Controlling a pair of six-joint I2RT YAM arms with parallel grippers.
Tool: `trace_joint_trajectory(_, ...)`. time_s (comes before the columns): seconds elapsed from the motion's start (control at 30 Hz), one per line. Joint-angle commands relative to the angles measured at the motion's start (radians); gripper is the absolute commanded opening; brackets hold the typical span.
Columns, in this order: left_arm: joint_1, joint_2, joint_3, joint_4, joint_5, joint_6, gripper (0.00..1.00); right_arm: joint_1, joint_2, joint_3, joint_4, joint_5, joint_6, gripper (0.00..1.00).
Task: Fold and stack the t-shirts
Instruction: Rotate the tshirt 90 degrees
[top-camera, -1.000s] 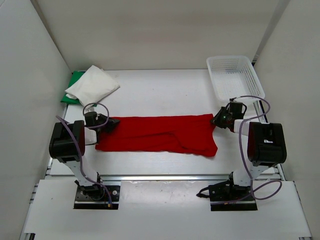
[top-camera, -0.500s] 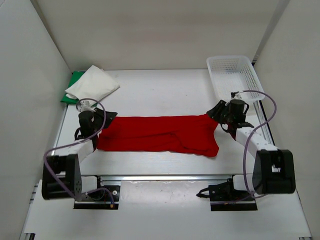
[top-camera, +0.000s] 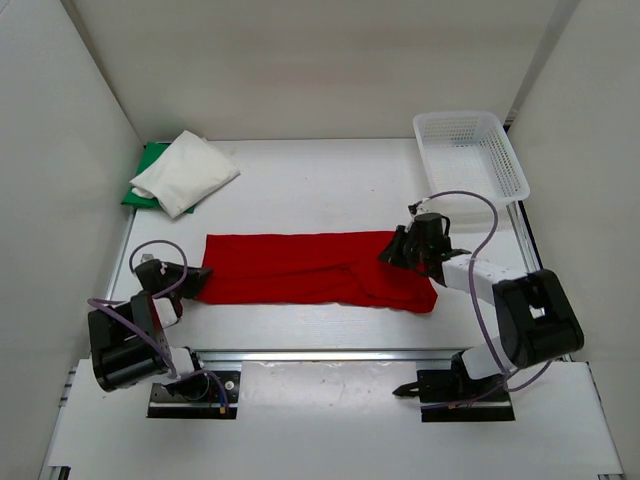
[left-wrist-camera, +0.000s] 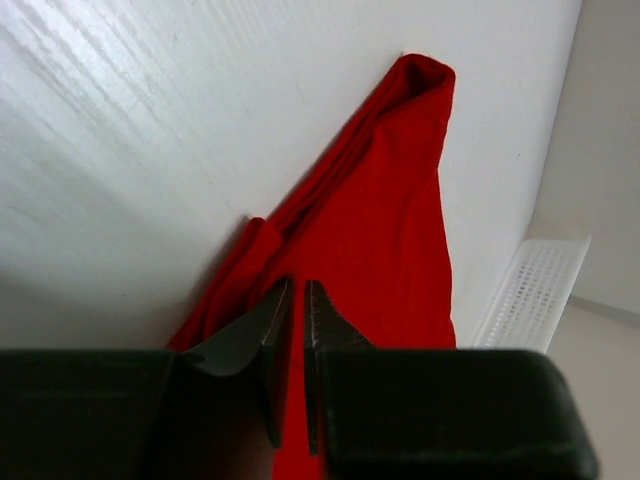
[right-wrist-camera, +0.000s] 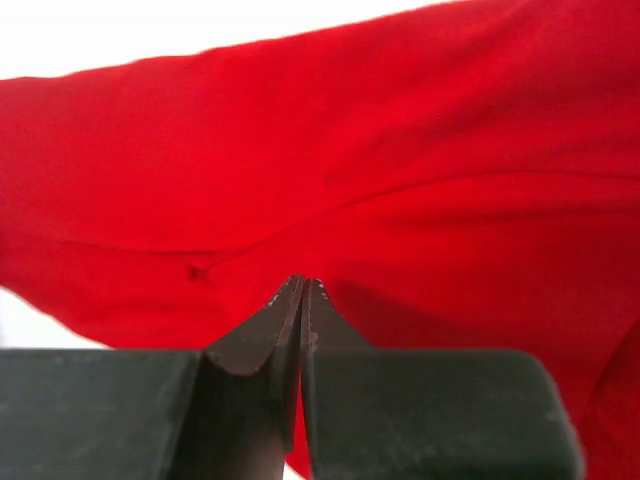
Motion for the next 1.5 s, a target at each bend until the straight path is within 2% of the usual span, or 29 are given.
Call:
trace_joint_trajectory(0.0,0.013,-0.057,-0.004,-0.008,0.048,-0.014,0.21,0.011,0.085,0.069,0.004,0.025,-0.019,0.01)
trace_joint_trajectory(0.07,0.0,-0.169,0.028,-0.034,0.048,-0.002,0.22,0.003,0.177,0.112,-0.001,0.031,-0.021,0.0)
trace_joint_trajectory(0.13,-0.052,-0.253,0.071,-0.136,0.009,0.062,0.24,-0.007,0.269,0.164,-0.015,0.007,-0.019,0.0)
trace_joint_trajectory(0.2,-0.158,-0.336,0.117,-0.198,-0.042,0.125,0.25,-0.006,0.353,0.242,-0.033,-0.011,-0.016,0.0)
trace_joint_trajectory(0.3,-0.276,-0.396,0.143,-0.235,-0.077,0.17,0.28,-0.007,0.533,0.495,-0.126,-0.036,-0.035,0.0)
trace_joint_trajectory(0.37,-0.319,-0.389,0.131,-0.235,-0.044,0.174,0.29,0.002,0.744,0.843,-0.234,-0.053,-0.065,0.0)
trace_joint_trajectory(0.4,-0.339,-0.393,0.126,-0.238,-0.035,0.18,0.29,0.021,0.806,1.076,-0.309,-0.082,-0.075,0.0)
trace_joint_trajectory(0.43,-0.352,-0.398,0.107,-0.244,-0.032,0.185,0.29,0.025,0.941,1.223,-0.369,-0.105,-0.097,0.01)
trace_joint_trajectory(0.47,-0.388,-0.413,0.087,-0.259,-0.031,0.196,0.29,0.041,1.098,1.564,-0.526,-0.132,-0.125,0.0)
trace_joint_trajectory(0.5,-0.421,-0.435,0.079,-0.275,-0.038,0.2,0.29,0.058,1.186,1.762,-0.685,-0.14,-0.137,0.01)
trace_joint_trajectory(0.53,-0.448,-0.442,0.059,-0.301,-0.045,0.207,0.29,0.075,1.354,2.189,-0.754,-0.168,-0.145,0.06)
trace_joint_trajectory(0.57,-0.459,-0.462,0.036,-0.307,-0.048,0.21,0.29,0.068,1.235,2.029,-0.663,-0.214,-0.089,0.12)
trace_joint_trajectory(0.6,-0.479,-0.478,0.013,-0.307,-0.051,0.198,0.29,0.066,1.156,1.9,-0.471,-0.267,-0.061,0.15)
trace_joint_trajectory(0.63,-0.5,-0.487,-0.004,-0.307,-0.045,0.19,0.3,0.072,1.023,1.727,-0.387,-0.243,-0.037,0.23)
trace_joint_trajectory(0.67,-0.52,-0.493,-0.024,-0.309,-0.06,0.193,0.29,0.078,0.927,1.635,-0.377,-0.223,-0.061,0.32)
trace_joint_trajectory(0.7,-0.525,-0.502,-0.041,-0.316,-0.077,0.193,0.3,0.083,0.876,1.6,-0.386,-0.191,-0.1,0.36)
trace_joint_trajectory(0.73,-0.543,-0.507,-0.058,-0.316,-0.084,0.188,0.3,0.1,0.805,1.58,-0.416,-0.167,-0.125,0.45)
trace_joint_trajectory(0.77,-0.539,-0.521,-0.073,-0.298,-0.076,0.176,0.3,0.115,0.731,1.537,-0.45,-0.156,-0.159,0.48)
trace_joint_trajectory(0.83,-0.54,-0.547,-0.087,-0.282,-0.062,0.164,0.29,0.147,0.614,1.404,-0.448,-0.119,-0.187,0.49)
trace_joint_trajectory(0.87,-0.545,-0.542,-0.078,-0.284,-0.061,0.165,0.3,0.166,0.524,1.247,-0.428,-0.113,-0.182,0.48)
trace_joint_trajectory(0.93,-0.544,-0.556,-0.058,-0.29,-0.048,0.174,0.31,0.209,0.387,0.846,-0.251,-0.088,-0.147,0.4)
trace_joint_trajectory(0.97,-0.539,-0.564,-0.036,-0.298,-0.044,0.184,0.31,0.238,0.303,0.742,-0.137,-0.082,-0.101,0.34)
trace_joint_trajectory(1.03,-0.531,-0.571,0.032,-0.341,-0.036,0.217,0.32,0.296,0.214,0.46,0.006,-0.075,-0.012,0.31)
trace_joint_trajectory(1.07,-0.533,-0.568,0.049,-0.345,-0.036,0.231,0.32,0.308,0.209,0.422,0.048,-0.078,-0.001,0.31)
trace_joint_trajectory(1.1,-0.539,-0.561,0.086,-0.361,-0.027,0.246,0.33,0.34,0.213,0.376,0.062,-0.079,0.013,0.35)
trace_joint_trajectory(1.2,-0.545,-0.538,0.154,-0.37,-0.001,0.26,0.34,0.413,0.287,0.363,0.1,-0.044,0.065,0.42)
trace_joint_trajectory(1.3,-0.55,-0.51,0.175,-0.355,0.031,0.256,0.34,0.465,0.403,0.42,0.099,0.014,0.088,0.47)
trace_joint_trajectory(1.47,-0.527,-0.547,0.159,-0.351,0.054,0.253,0.34,0.512,0.628,0.549,0.085,0.01,0.161,0.52)
